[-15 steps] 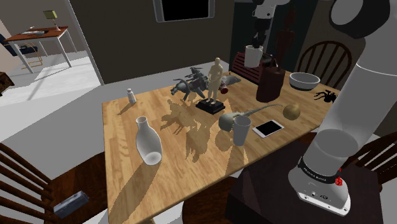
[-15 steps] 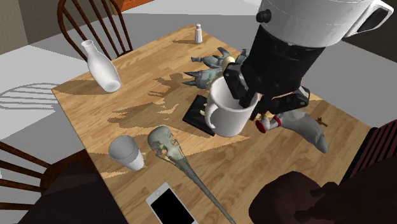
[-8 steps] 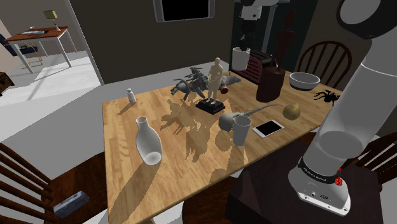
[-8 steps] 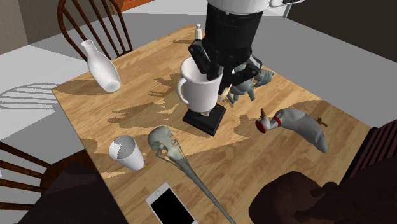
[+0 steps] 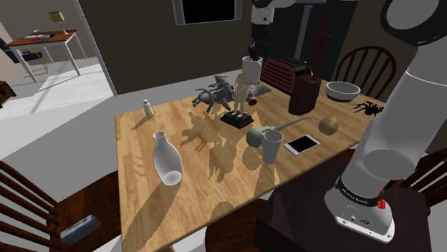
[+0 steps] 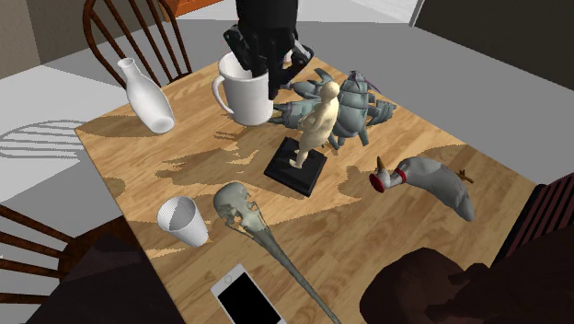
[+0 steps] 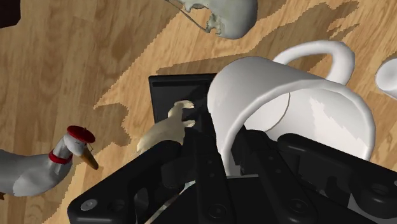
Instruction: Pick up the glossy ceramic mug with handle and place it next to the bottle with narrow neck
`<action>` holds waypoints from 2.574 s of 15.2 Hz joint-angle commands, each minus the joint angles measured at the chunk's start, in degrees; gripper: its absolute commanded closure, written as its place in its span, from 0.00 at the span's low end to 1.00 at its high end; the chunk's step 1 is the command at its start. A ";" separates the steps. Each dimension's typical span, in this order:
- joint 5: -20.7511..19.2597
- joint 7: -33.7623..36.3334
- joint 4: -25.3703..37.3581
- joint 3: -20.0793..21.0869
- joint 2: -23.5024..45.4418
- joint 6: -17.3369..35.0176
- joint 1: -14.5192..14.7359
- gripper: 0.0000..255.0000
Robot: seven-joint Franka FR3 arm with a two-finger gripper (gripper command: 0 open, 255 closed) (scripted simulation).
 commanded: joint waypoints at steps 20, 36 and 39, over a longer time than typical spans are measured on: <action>2.66 23.82 24.75 10.92 19.06 -4.46 12.27 1.00; 2.90 30.43 35.70 13.00 30.93 -3.13 16.59 1.00; 2.87 30.27 32.22 12.99 30.20 -0.37 16.75 1.00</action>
